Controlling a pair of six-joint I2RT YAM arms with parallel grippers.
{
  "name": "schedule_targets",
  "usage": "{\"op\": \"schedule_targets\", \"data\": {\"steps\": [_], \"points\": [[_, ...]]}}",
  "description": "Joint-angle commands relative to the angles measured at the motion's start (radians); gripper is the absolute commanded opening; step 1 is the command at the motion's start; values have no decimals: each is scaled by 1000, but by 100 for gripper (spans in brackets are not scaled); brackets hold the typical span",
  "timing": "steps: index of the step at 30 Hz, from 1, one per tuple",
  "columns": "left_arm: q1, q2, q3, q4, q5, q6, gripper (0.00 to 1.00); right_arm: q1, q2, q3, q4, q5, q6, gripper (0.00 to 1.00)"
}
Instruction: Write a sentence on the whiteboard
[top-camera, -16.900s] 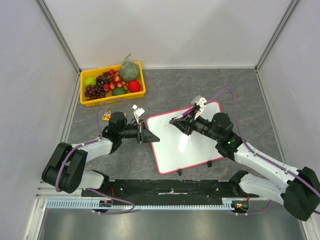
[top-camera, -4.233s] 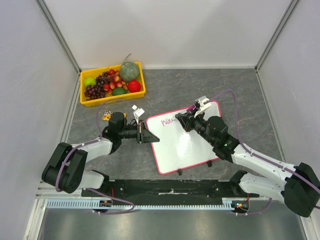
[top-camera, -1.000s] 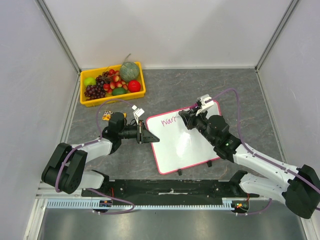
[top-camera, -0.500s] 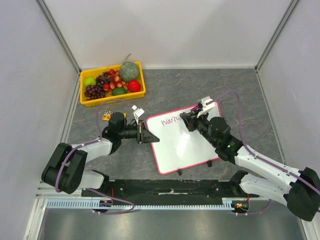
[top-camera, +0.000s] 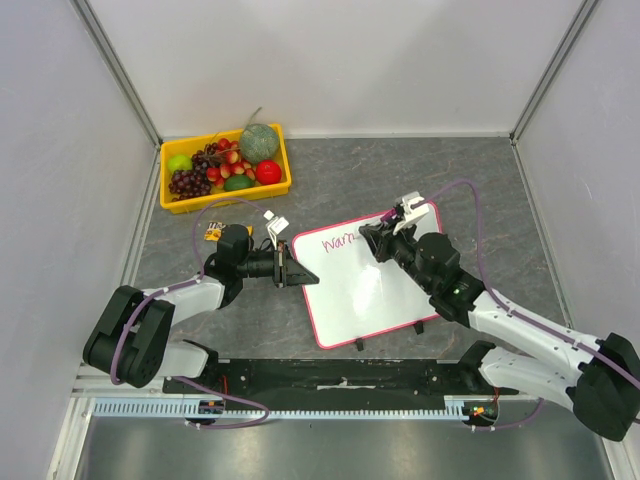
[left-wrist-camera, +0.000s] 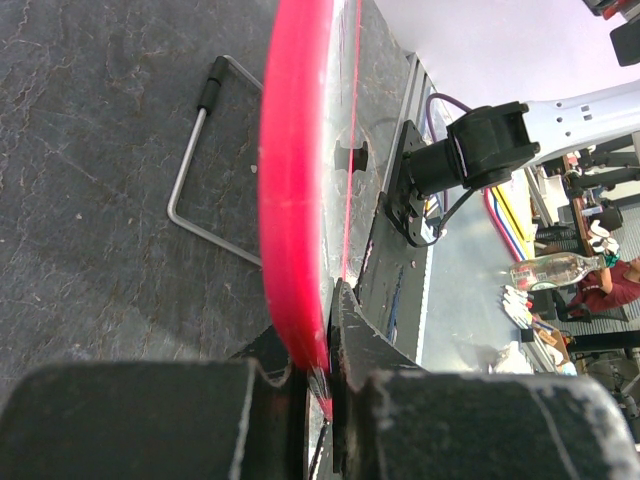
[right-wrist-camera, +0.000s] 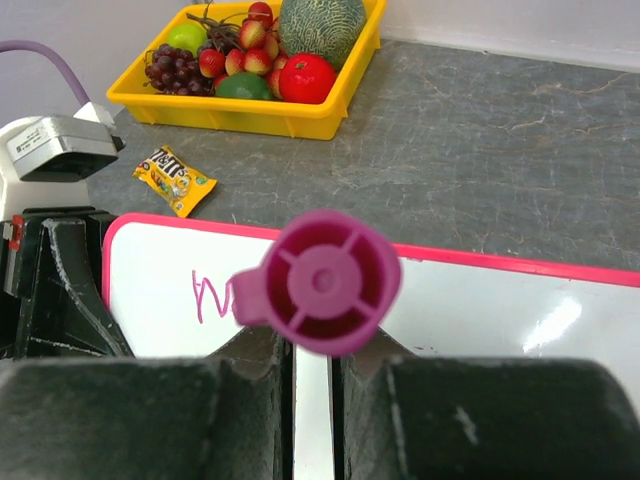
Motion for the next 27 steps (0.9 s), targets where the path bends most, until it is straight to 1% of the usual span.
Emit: {"op": "schedule_targets", "data": {"steps": [1,9,14,27], "points": [[-11,1,-31,-33,-52,204,2,-8,23,53,-27,77,-29,0],[-11,1,-30,-34,-54,204,2,-16,37,79,-51,78,-42,0],[-10,3,-30,-33,-51,204,2,-19,17,52,-77,80,-38,0],[-11,1,-30,-33,-54,204,2,-19,-18,-8,-99,25,-12,0]]}}
